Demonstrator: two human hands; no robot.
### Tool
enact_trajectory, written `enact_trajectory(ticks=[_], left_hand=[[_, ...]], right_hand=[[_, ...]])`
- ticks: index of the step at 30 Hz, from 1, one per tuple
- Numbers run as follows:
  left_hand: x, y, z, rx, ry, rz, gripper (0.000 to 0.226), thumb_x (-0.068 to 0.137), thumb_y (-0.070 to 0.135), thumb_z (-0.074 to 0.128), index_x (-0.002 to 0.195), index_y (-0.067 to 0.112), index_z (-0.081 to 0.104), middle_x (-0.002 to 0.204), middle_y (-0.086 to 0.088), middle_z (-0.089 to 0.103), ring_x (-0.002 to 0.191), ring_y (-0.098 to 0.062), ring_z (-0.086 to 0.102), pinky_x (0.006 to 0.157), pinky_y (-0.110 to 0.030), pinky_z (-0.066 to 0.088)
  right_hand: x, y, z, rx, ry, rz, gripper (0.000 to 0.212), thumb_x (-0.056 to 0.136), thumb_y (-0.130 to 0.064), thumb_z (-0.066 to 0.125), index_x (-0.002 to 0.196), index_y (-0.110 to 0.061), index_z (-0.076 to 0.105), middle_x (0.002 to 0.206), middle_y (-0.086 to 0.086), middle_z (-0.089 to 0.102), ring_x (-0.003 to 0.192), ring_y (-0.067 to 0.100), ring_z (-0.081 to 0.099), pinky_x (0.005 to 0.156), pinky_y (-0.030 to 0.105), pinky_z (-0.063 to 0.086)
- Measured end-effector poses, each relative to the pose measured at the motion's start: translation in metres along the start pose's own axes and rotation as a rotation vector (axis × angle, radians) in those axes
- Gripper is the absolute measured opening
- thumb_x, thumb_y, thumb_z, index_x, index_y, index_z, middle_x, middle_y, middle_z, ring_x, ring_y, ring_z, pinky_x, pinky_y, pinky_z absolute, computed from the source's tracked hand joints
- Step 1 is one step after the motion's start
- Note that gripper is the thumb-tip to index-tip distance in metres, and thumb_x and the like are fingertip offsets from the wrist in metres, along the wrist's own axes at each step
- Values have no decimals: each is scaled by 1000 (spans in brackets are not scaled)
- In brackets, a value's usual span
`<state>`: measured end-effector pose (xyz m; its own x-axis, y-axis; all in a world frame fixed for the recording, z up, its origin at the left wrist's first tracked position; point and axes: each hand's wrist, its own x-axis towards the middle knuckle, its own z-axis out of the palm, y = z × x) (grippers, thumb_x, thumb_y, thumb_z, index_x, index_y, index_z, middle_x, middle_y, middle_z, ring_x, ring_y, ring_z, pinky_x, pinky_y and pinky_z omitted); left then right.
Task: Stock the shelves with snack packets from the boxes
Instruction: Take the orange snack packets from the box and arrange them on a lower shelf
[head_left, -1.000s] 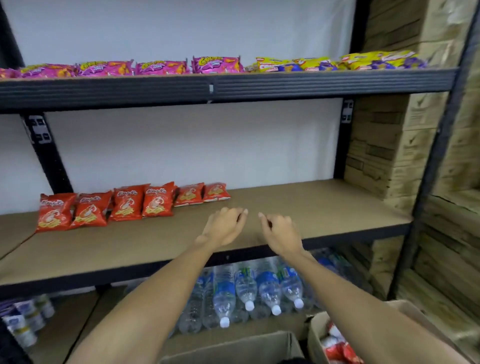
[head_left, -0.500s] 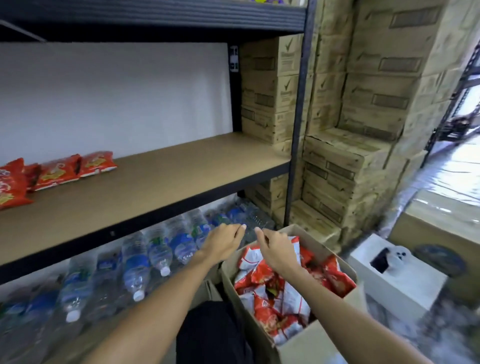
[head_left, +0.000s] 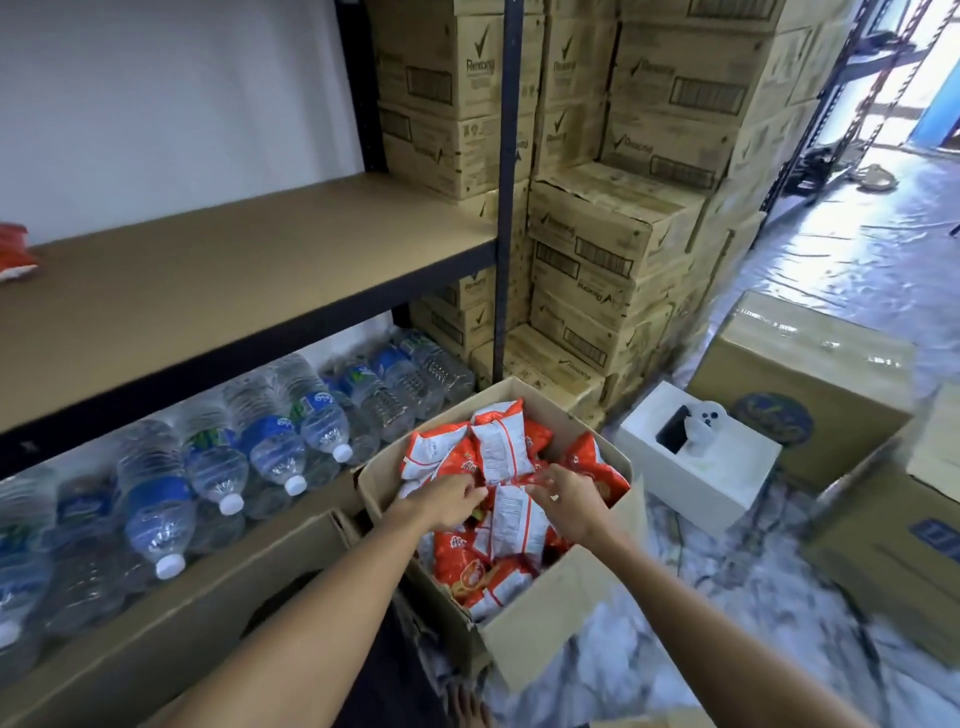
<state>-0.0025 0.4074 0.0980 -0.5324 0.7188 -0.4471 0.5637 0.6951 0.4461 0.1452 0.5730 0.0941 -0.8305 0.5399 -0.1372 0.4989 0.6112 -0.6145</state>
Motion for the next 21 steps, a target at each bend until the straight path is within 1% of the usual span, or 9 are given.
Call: enact_trajectory(ticks=[2, 4, 6, 8, 11, 13, 14, 18, 21], left_hand=[[9, -8, 13, -13, -14, -22, 32, 104, 46, 38, 99, 18, 54, 118, -9, 63, 107, -27, 58, 91, -38, 45], [14, -14, 21, -26, 14, -28, 32, 104, 42, 40, 110, 17, 59, 127, -12, 62, 114, -29, 57, 94, -36, 43], [17, -20, 27, -39, 33, -46, 40, 105, 39, 39, 129, 12, 56, 135, -12, 58, 123, -31, 54, 98, -35, 40], [19, -26, 31, -47, 47, -67, 45, 105, 41, 38, 135, 11, 53, 140, -13, 56, 127, -31, 52, 100, -34, 40], [25, -36, 36, -96, 54, -77, 44, 106, 39, 38, 130, 7, 55, 128, -15, 63, 119, -31, 57, 88, -31, 40], [25, -38, 38, -143, 62, -90, 41, 107, 35, 38, 120, 2, 57, 114, -16, 66, 111, -31, 59, 80, -31, 36], [26, -38, 38, -156, 69, -93, 39, 107, 34, 38, 115, 1, 58, 113, -17, 66, 111, -33, 58, 79, -31, 36], [30, -41, 43, -166, 72, -137, 43, 107, 38, 35, 120, 3, 57, 125, -19, 60, 116, -35, 55, 90, -36, 41], [30, -38, 49, -178, 59, -151, 45, 106, 42, 35, 118, 5, 58, 123, -17, 60, 113, -32, 58, 95, -41, 46]], right_hand=[[0, 5, 9, 4, 8, 53, 35, 94, -39, 66, 116, -11, 65, 106, 7, 72, 97, 26, 66, 76, 29, 45], [-1, 4, 21, 37, 14, 136, 42, 93, -40, 67, 121, -10, 62, 110, 12, 71, 101, 30, 66, 83, 34, 50], [-1, 0, 32, 56, 3, 217, 46, 93, -41, 66, 122, -6, 61, 112, 16, 69, 105, 33, 64, 87, 37, 52], [-1, -5, 43, 60, 5, 256, 47, 93, -42, 66, 119, -4, 61, 114, 17, 68, 105, 34, 63, 87, 40, 52], [-1, -9, 55, 66, 43, 272, 50, 93, -44, 65, 123, -4, 57, 124, 16, 62, 112, 33, 59, 89, 38, 48], [-1, -9, 60, 75, 46, 300, 58, 92, -48, 65, 130, -5, 52, 131, 16, 56, 117, 33, 56, 92, 38, 46], [0, -7, 63, 83, 48, 312, 64, 90, -51, 66, 133, -6, 49, 133, 16, 52, 118, 33, 55, 93, 39, 46], [4, -6, 72, 119, 19, 388, 89, 78, -64, 72, 139, -9, 38, 137, 16, 45, 122, 34, 54, 98, 44, 51], [11, -5, 69, 159, 14, 421, 85, 74, -54, 82, 134, -10, 40, 135, 15, 46, 120, 35, 54, 99, 47, 50]])
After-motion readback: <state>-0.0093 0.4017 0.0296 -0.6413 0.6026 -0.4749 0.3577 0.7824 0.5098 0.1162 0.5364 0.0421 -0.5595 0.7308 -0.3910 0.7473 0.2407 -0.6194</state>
